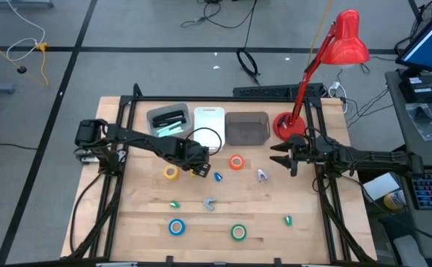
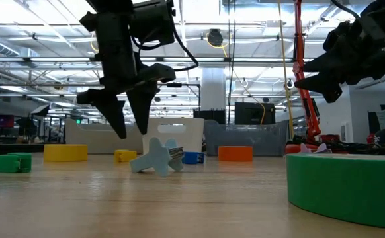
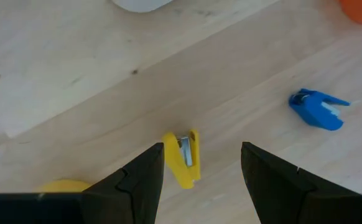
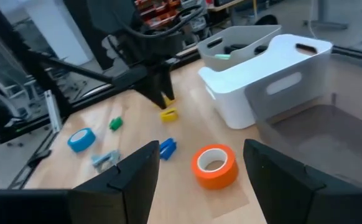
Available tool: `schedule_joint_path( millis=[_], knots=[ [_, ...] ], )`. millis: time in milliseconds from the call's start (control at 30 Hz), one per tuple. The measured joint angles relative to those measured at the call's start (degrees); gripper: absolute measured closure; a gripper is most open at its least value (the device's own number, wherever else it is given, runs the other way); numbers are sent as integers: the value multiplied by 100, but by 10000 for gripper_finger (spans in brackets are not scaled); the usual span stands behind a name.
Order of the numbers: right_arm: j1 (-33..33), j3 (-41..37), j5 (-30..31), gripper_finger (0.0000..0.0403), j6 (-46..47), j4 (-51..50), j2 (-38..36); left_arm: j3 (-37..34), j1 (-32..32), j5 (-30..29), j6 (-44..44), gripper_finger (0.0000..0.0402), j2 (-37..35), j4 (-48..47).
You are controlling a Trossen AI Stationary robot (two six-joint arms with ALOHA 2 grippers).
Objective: Pick and place Stapler, Stapler remover, tape
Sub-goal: Put the yellow stapler into the gray bin
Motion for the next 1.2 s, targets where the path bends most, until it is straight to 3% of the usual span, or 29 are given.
schedule_joint_path(
  millis=[533, 900, 1200],
  knots=[
    [0, 0, 248, 174, -16, 8, 0, 0, 2, -122, -417, 190, 0, -153],
    [0, 0, 247, 174, -26, 37, 1, 16, -50, 146, -598, 190, 702, -32],
    [0, 0, 247, 174, 1, 49, 1, 20, -51, 115, -787, 191, 728, -7]
  ],
)
